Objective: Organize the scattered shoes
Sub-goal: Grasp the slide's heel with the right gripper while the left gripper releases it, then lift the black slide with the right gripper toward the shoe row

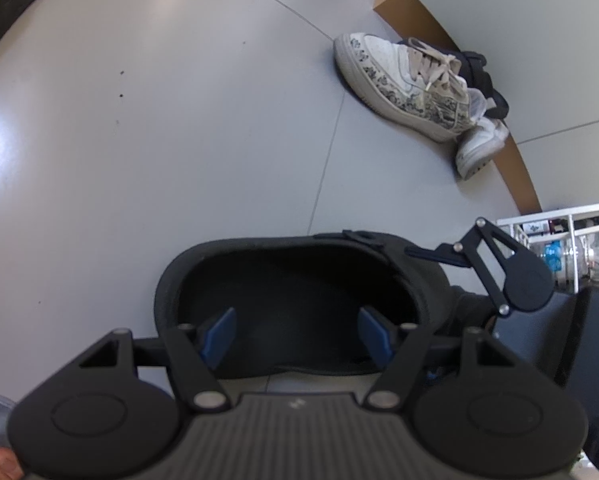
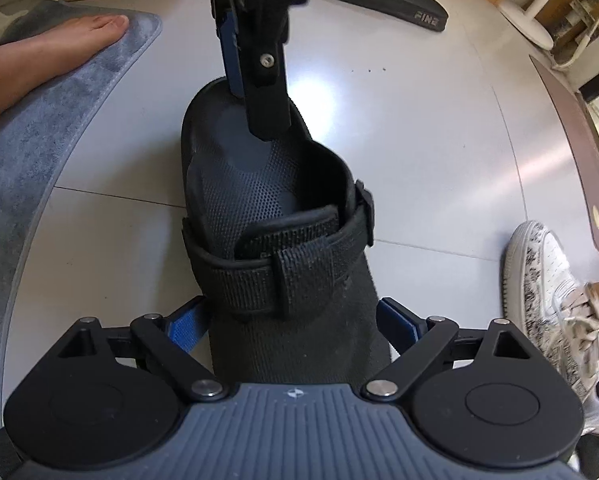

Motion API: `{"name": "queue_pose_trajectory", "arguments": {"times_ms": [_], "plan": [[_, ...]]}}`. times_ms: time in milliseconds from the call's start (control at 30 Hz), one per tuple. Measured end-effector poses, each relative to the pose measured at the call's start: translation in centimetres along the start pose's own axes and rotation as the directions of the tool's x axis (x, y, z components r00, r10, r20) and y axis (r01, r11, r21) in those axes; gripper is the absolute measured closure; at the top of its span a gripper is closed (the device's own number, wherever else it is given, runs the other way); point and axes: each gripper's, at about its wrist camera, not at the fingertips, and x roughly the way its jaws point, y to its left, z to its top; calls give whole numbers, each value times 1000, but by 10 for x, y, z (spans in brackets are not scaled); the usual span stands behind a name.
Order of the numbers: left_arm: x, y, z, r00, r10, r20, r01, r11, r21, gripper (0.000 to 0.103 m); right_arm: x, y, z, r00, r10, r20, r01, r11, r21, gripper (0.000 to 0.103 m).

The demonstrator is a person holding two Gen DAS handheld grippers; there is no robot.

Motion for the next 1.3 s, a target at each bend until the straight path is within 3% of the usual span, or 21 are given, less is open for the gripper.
{"name": "queue_pose_trajectory", "arguments": {"times_ms": [200,433,533,700,767,867,933,1133,1300], "plan": [[5,1,3,1000,2,-3,-2,1000,-18,33,-4,-5,-3,999,-40,25,31,957,289,16],[6,-1,8,1000,3,16,-2,999,-32,33,-7,-1,5,995,-98,-18,92,842,531,17],[5,-1,7,1000,-4,21,4,999,-32,33,-11,-1,6,995,-95,-41,99,766,635,17],[1,2,7,1000,-12,28,13,1000,-29,33,-17,0,4,991,-103,-82,130,666,734,17],[-1,3,8,999,-14,31,15,999,-30,33,-19,4,5,991,-97,-96,136,646,751,15],[-4,6,7,999,-15,34,17,999,-34,33,-24,7,5,998,-55,-34,62,667,742,13],[-4,8,7,999,-15,34,16,999,-38,33,-30,4,3,1000,-8,24,-11,707,707,13],[-4,12,6,999,-9,31,10,999,-48,33,-28,-3,-2,997,54,61,-79,826,558,12],[-7,12,6,998,-4,55,7,998,-55,33,-19,-16,-4,989,128,78,-150,860,487,8]]}}
